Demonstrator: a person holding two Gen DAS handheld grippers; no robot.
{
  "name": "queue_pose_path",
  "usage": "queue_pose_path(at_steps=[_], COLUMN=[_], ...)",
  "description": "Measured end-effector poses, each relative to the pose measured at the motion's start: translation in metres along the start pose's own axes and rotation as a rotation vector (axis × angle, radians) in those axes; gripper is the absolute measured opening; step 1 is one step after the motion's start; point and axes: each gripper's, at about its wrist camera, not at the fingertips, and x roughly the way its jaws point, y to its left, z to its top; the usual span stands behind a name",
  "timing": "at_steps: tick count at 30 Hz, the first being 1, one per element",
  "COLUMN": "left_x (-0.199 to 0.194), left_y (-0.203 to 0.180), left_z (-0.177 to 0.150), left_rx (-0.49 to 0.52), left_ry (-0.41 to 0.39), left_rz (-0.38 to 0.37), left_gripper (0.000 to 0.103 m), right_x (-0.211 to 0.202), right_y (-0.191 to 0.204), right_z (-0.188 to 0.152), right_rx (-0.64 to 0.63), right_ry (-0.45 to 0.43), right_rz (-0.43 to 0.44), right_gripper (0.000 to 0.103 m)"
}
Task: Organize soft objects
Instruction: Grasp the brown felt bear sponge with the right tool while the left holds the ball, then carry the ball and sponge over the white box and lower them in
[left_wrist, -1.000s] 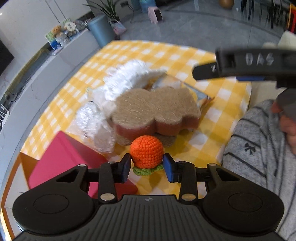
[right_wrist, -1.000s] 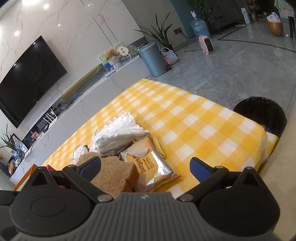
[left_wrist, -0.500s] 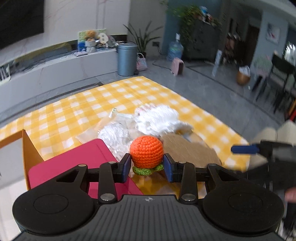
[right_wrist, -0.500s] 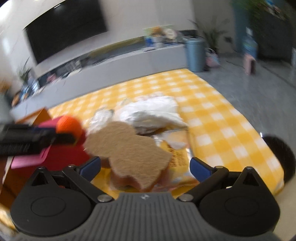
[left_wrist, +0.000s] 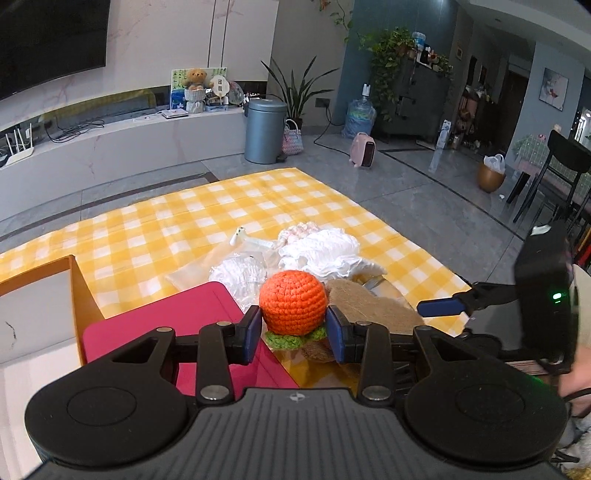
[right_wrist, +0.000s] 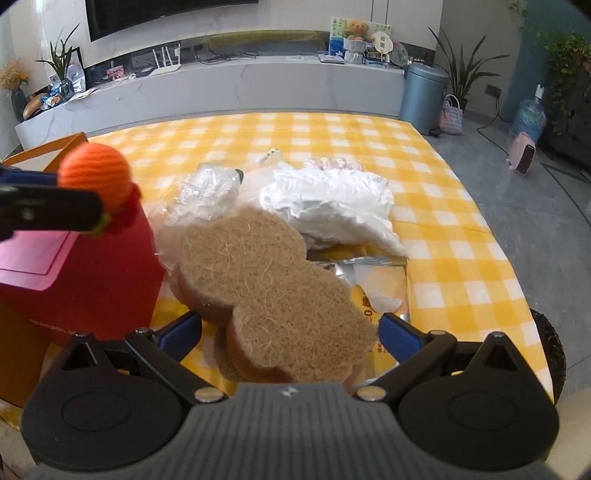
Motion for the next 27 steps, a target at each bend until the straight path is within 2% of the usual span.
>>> queue_pose_path(at_steps=[2,4,5,7,9,11,18,22,27], left_x=[-0.002,-0.006,-0.009,-0.012,-0.014,-0.014,-0.018,-0.020,-0.027], left_y=[-0.001,-0.005,-0.007,-0.011,-0.014,-0.015,-0.019,-0.018,-0.019], left_z=[0.000,0.000,0.000,-0.001,-0.002,-0.002,-0.001,0.001,0.006], left_rx=[0.002,0.010,0.013,0.017,0.019,0.019,0.010,-0.004,-0.022], left_ry=[0.000,-0.005,-0.011,-0.017,-0.017,-0.017,-0.020,-0.024,-0.037], left_rz=[-0.005,-0.007,-0.006,-0.004,-0.002,-0.005,-0.004,-0.002,0.004], left_gripper=[0.043,0.043,0.043,0.043,0.043,0.043,0.043,0.043,0.043], right_x=[-0.002,-0.004,-0.006,-0.011,-0.016,-0.020,-0.035,-0.039,-0.042], right_y=[0.003,0.004,0.003,0.000,-0.003,-0.006,-0.024,-0.040,-0.050], right_z=[-0.002,-0.004,-0.005,-0.006,-0.007,-0.009,-0.014,-0.020,-0.026], right_rx=[-0.013,-0.014,-0.007,0.009,0.030,0.049,0.165,0.273,0.344], right_ry=[-0.007,-0.016,-0.026,-0.052,-0.077,-0.096,-0.185,-0.215,-0.239], right_rz=[-0.025,-0.058,-0.053,-0.031,-0.029,-0.023,0.029,0.086,0.101], right_gripper=[0.085,0.080,0.078,0.066,0.064,0.056,0.046,0.045,0.045])
